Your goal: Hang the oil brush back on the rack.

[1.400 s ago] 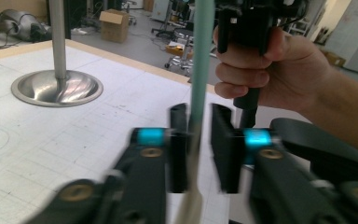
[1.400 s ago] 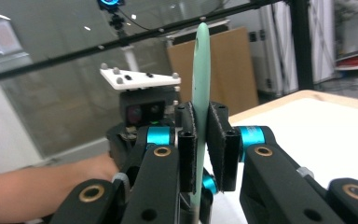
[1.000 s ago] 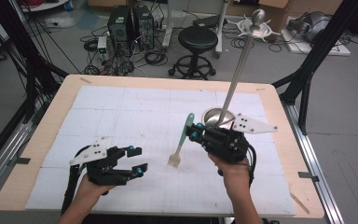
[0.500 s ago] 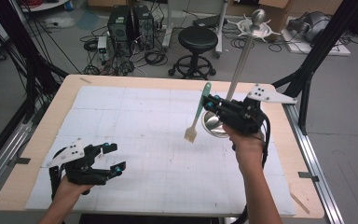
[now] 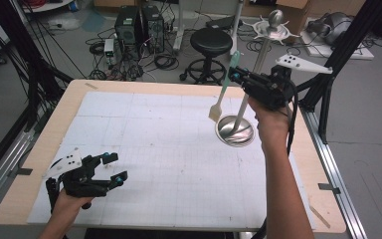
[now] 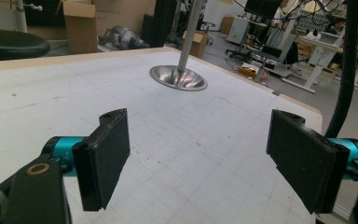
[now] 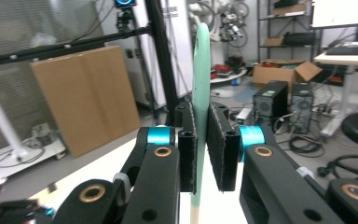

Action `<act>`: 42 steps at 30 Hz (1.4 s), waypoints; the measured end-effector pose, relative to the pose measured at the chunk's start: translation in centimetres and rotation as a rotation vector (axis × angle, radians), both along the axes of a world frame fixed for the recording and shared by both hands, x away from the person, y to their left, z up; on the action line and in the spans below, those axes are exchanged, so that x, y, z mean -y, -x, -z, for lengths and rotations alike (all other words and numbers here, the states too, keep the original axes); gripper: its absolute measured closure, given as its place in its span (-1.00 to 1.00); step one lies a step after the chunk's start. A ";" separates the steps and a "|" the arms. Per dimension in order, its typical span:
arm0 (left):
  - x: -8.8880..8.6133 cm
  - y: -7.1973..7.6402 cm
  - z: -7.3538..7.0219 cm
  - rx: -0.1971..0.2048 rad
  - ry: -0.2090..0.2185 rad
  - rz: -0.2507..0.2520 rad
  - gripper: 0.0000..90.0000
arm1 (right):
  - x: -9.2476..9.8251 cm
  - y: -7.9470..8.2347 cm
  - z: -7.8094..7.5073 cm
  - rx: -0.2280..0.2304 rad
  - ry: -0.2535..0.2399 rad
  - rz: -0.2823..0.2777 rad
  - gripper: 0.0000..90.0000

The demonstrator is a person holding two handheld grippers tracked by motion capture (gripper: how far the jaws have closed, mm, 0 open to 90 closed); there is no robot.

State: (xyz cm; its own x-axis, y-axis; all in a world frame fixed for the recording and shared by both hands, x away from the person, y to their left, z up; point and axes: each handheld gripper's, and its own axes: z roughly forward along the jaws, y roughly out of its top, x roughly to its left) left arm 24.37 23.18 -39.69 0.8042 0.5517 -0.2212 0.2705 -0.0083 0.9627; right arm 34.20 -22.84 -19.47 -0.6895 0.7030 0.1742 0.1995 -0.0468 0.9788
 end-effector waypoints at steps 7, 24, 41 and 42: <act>-0.1 -0.1 0.0 -0.001 0.007 0.003 -0.51 | 0.7 -1.4 -1.3 -0.015 -0.005 0.054 0.85; 0.0 -0.1 0.0 0.001 0.010 0.011 -0.50 | 2.0 -2.7 -1.2 -0.054 -0.039 0.132 0.84; -0.3 -0.1 0.0 0.011 0.022 0.014 -0.51 | 2.5 -1.5 -0.1 -0.027 -0.025 0.248 0.14; -0.3 -0.1 0.0 0.012 0.019 0.012 -0.51 | 2.5 -1.2 0.2 -0.018 -0.018 0.256 0.08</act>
State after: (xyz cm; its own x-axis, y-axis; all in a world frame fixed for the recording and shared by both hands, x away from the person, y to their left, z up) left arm 24.50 23.46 -39.69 0.8131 0.5381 -0.2222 0.2594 0.0068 0.9658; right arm 35.37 -25.37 -19.63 -0.4862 0.8509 0.1991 0.1962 -0.1157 0.9737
